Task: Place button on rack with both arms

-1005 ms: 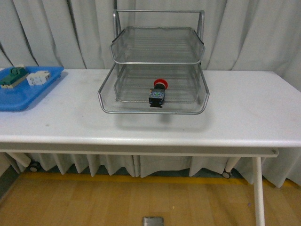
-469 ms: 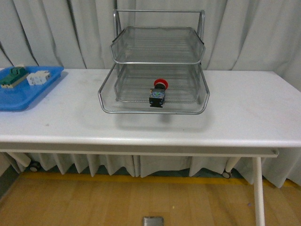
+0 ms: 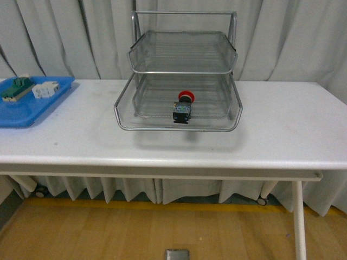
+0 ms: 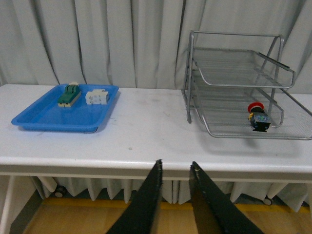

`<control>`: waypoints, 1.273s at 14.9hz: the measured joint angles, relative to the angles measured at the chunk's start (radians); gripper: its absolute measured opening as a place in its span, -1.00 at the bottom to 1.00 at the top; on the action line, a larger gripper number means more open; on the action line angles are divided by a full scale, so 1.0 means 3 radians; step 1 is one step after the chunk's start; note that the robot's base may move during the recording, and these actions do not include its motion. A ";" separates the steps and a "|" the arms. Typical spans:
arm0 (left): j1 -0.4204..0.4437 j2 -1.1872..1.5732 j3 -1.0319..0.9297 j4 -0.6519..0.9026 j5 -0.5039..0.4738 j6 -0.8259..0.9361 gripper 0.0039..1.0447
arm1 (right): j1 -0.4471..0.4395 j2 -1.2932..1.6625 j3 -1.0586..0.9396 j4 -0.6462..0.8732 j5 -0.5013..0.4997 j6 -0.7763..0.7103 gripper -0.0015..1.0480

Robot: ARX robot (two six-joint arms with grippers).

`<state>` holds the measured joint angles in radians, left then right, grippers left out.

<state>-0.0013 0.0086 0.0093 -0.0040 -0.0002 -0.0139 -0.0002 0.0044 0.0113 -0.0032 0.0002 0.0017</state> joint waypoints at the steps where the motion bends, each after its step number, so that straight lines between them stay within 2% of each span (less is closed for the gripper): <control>1: 0.0000 0.0000 0.0000 0.0000 0.0000 0.0000 -0.41 | 0.0000 0.0000 0.0000 -0.0001 0.0001 0.0000 0.87; 3: 0.0000 0.0000 0.0000 0.0000 0.0000 0.0000 0.15 | 0.0000 0.0000 0.0000 -0.0001 0.0001 0.0000 0.87; 4: 0.0000 0.0000 0.0000 -0.0001 0.0000 0.0000 0.39 | 0.0146 0.0160 0.0053 -0.0112 0.0397 0.0170 0.87; 5: 0.0000 0.0000 0.0000 0.0004 0.0006 0.0001 0.70 | 0.0009 0.0825 0.0188 0.0395 0.0635 0.0388 0.87; 6: 0.0000 0.0000 0.0000 -0.0003 0.0001 0.0005 0.91 | -0.0135 0.1350 0.0352 0.0950 0.0596 0.0464 0.87; 8: 0.0000 0.0000 0.0000 0.0001 0.0000 0.0009 0.88 | -0.0095 0.2675 0.0923 0.2021 0.0420 0.0546 0.87; 9: 0.0000 0.0000 0.0000 0.0000 0.0001 0.0010 0.88 | -0.0032 0.3361 0.1319 0.2323 0.0450 0.0563 0.87; 11: 0.0000 0.0000 0.0000 0.0001 0.0001 0.0010 0.88 | 0.0205 0.4649 0.2344 0.2076 0.0486 0.0613 0.87; 14: 0.0000 0.0000 0.0000 0.0001 0.0000 0.0010 0.88 | 0.0595 0.5952 0.3899 0.1253 0.0473 0.0755 0.87; 15: 0.0000 0.0000 0.0000 0.0001 0.0000 0.0010 0.88 | 0.0716 0.6237 0.4320 0.0961 0.0459 0.0846 0.73; 16: 0.0000 0.0000 0.0000 0.0000 0.0001 0.0010 0.88 | 0.0834 0.6469 0.4641 0.0722 0.0426 0.0879 0.48; 19: 0.0000 0.0000 0.0000 0.0000 0.0000 0.0010 0.88 | 0.1073 0.6861 0.5138 0.0083 0.0149 0.0970 -0.21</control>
<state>-0.0013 0.0086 0.0093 -0.0040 -0.0002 -0.0109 0.3218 2.0628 1.5528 0.0216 0.0448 0.2928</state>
